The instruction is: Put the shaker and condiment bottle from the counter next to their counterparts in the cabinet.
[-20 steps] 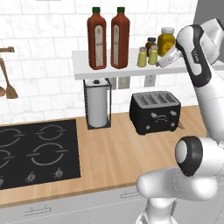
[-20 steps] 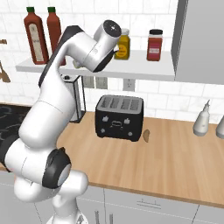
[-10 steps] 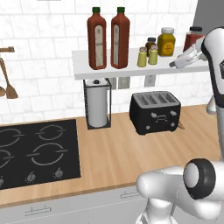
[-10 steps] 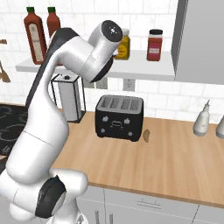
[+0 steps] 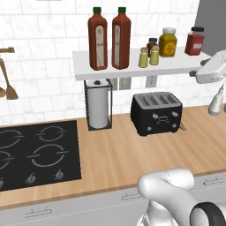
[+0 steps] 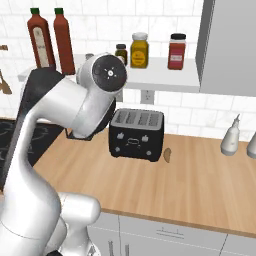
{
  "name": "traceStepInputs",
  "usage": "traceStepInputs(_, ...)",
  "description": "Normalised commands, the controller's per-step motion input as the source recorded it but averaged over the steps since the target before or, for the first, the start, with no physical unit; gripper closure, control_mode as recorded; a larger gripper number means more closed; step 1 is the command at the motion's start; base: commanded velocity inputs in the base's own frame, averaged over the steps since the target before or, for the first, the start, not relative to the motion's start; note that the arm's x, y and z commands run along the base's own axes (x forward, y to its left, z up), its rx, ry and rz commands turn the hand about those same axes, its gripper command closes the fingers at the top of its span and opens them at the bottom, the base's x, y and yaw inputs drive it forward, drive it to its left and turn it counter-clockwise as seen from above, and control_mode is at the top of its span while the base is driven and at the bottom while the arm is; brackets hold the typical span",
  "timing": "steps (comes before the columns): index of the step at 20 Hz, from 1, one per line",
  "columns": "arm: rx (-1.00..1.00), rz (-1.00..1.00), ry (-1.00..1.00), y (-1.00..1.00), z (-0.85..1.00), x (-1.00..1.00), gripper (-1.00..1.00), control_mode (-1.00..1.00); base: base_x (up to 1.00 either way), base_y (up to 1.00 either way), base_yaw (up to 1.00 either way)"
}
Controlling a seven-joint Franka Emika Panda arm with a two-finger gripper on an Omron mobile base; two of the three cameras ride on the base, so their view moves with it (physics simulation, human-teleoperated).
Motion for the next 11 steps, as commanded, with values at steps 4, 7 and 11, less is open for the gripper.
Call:
traceStepInputs(4,0.07,-0.1,-0.16,0.0,0.17,-1.0,-1.0,-1.0,0.0,0.0,0.0)
traceStepInputs(7,0.04,-0.12,-0.13,0.03,0.15,-1.0,-1.0,-1.0,0.0,0.0,0.0)
traceStepInputs(11,0.02,-0.13,-0.08,0.08,0.12,-1.0,-1.0,-1.0,0.0,0.0,0.0)
